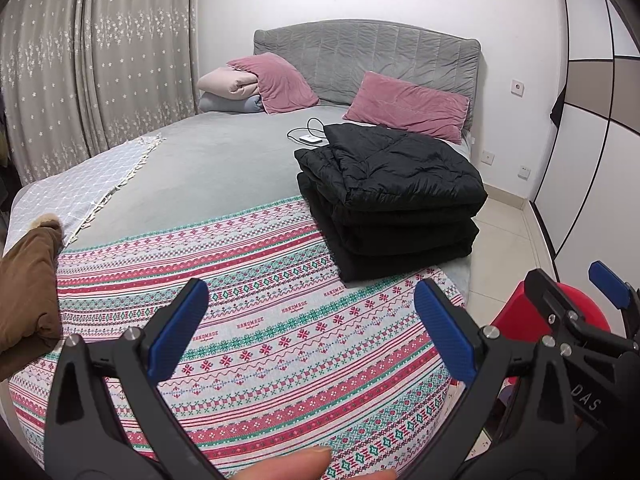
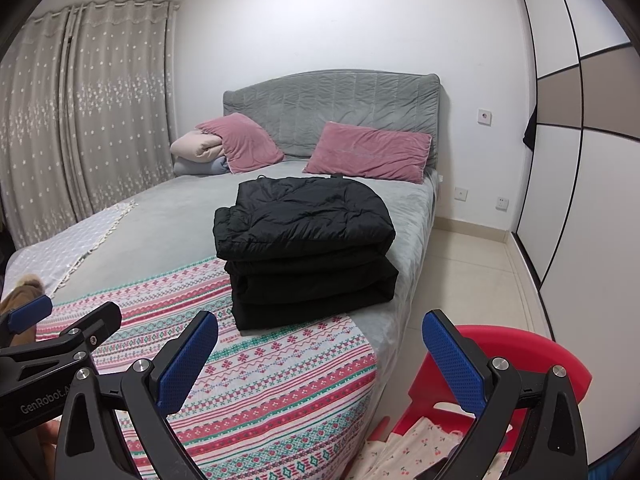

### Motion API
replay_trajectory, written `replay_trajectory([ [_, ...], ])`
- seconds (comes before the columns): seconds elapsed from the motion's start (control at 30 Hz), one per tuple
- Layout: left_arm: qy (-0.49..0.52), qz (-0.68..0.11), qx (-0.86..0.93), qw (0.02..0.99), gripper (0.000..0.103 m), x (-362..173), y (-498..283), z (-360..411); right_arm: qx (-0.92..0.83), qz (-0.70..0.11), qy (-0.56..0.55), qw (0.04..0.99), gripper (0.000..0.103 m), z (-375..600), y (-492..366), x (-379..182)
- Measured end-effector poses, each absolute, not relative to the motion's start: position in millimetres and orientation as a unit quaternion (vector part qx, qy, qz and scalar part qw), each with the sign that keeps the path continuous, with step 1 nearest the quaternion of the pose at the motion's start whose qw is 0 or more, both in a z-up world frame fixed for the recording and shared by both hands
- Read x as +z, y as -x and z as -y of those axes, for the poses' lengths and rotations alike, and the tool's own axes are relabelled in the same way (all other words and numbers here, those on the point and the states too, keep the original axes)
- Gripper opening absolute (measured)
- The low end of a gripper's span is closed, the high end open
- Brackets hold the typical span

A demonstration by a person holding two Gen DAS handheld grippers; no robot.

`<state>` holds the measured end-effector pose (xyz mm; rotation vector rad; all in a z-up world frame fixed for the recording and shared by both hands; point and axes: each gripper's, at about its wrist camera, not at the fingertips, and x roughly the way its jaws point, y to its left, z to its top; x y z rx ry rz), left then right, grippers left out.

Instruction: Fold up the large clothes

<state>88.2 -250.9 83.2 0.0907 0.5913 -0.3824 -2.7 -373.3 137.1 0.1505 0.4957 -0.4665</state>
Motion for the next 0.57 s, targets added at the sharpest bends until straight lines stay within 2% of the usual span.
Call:
replay_trajectory([
  [0.57,-0.045,-0.288,-0.187,0.938,0.102,82.1,-86.5,252.2,-0.230,-0.243,-0.073,0.939,0.103,374.9,3.2,136.4],
])
